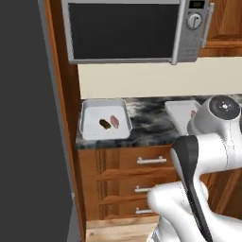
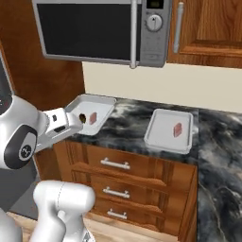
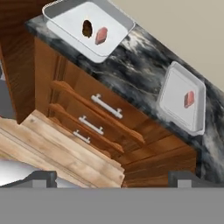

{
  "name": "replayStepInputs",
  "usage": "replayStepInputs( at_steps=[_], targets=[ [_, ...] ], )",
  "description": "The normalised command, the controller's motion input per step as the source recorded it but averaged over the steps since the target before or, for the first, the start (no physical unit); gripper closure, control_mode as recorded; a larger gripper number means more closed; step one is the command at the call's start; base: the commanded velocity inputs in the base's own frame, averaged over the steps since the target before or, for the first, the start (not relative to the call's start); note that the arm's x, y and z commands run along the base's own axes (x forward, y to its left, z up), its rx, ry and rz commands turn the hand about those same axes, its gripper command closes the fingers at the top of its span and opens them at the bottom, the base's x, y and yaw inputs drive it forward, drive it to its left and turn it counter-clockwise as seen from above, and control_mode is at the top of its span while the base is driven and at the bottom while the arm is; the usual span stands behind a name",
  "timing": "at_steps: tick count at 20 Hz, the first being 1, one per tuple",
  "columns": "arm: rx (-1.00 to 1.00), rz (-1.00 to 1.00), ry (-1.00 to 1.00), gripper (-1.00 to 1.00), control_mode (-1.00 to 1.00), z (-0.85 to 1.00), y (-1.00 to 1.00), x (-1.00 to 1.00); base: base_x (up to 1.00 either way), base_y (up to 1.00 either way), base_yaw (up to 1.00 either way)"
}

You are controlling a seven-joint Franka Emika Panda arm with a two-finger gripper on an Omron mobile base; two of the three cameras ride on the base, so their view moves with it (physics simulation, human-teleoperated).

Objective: Place one sweet potato and one steak in each tupperware on the nearby counter, to pack two identical lunches.

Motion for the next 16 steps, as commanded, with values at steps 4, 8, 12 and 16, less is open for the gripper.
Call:
replayStepInputs(
  at_steps=[4, 8, 12, 16],
  targets=[
    [0.00, 0.00, 0.00, -1.00, 1.00, 0.00, 0.00, 0.00, -1.00, -0.28, 0.12],
    [0.00, 0.00, 0.00, -1.00, 1.00, 0.00, 0.00, 0.00, -1.00, -0.15, 0.10],
    [0.00, 0.00, 0.00, -1.00, 1.00, 0.00, 0.00, 0.00, -1.00, 0.00, 0.09],
    [0.00, 0.00, 0.00, -1.00, 1.00, 0.00, 0.00, 0.00, -0.99, 0.09, 0.05]
  ],
)
